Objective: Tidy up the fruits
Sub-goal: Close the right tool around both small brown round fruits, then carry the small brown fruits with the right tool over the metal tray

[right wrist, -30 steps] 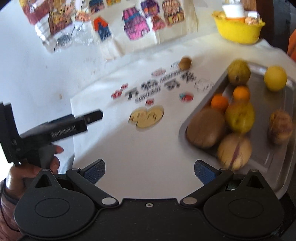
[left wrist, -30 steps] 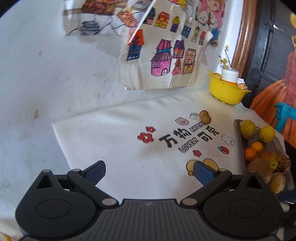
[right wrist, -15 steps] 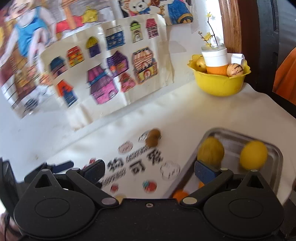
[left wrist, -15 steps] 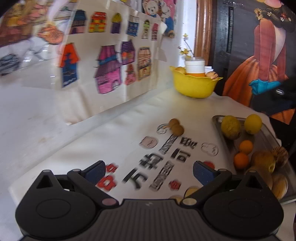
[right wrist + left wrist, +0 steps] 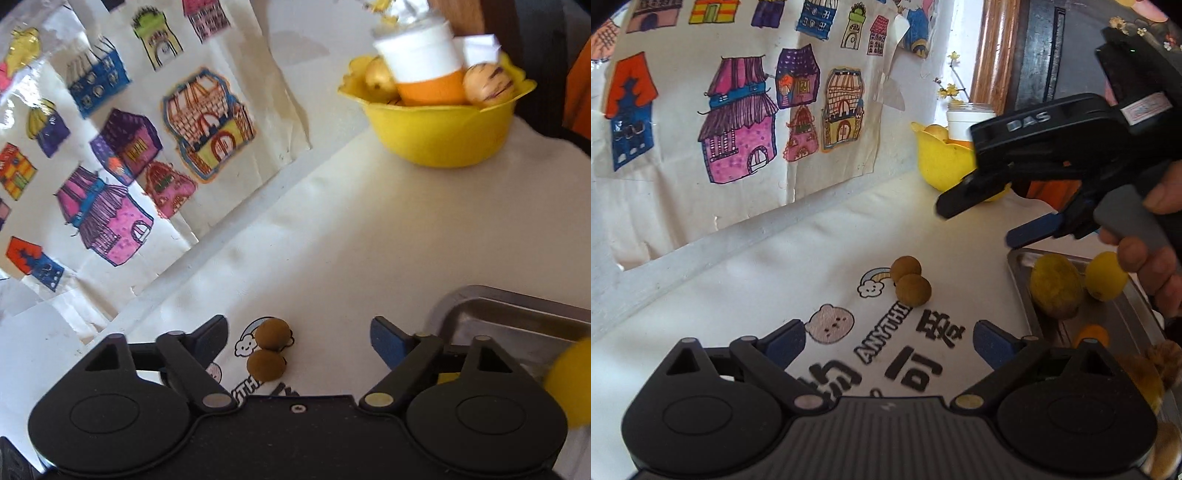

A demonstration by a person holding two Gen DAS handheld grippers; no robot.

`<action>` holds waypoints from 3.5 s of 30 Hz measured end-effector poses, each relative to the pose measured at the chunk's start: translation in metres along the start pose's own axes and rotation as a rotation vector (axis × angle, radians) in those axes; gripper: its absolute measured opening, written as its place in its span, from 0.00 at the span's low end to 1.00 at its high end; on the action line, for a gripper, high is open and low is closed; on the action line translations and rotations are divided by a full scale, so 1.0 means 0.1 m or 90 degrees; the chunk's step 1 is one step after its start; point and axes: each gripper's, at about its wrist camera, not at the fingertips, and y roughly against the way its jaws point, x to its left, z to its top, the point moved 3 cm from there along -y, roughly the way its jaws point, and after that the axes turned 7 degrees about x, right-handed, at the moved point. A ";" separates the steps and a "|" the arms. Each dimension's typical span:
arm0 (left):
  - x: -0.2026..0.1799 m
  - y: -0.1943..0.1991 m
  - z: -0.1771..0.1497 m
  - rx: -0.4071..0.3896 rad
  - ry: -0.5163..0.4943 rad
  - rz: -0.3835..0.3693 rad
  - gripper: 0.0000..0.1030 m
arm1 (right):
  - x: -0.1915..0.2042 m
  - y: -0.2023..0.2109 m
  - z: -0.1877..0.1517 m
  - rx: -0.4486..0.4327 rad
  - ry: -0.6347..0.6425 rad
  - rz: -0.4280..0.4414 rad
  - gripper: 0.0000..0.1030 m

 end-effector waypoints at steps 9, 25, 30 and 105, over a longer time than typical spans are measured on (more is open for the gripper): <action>-0.01 -0.26 0.11 0.007 0.013 -0.008 0.82 | 0.08 -0.37 0.09 0.033 0.010 0.002 0.66; 0.01 -0.42 0.17 -0.001 0.047 -0.022 0.66 | 0.15 -0.54 0.14 0.067 0.030 0.021 0.40; 0.03 -0.43 0.18 -0.005 0.058 -0.030 0.63 | 0.20 -0.54 0.13 0.070 0.043 0.029 0.34; 0.08 0.33 -0.19 0.011 0.083 -0.044 0.28 | -0.08 0.40 -0.78 -0.011 -0.007 0.110 0.27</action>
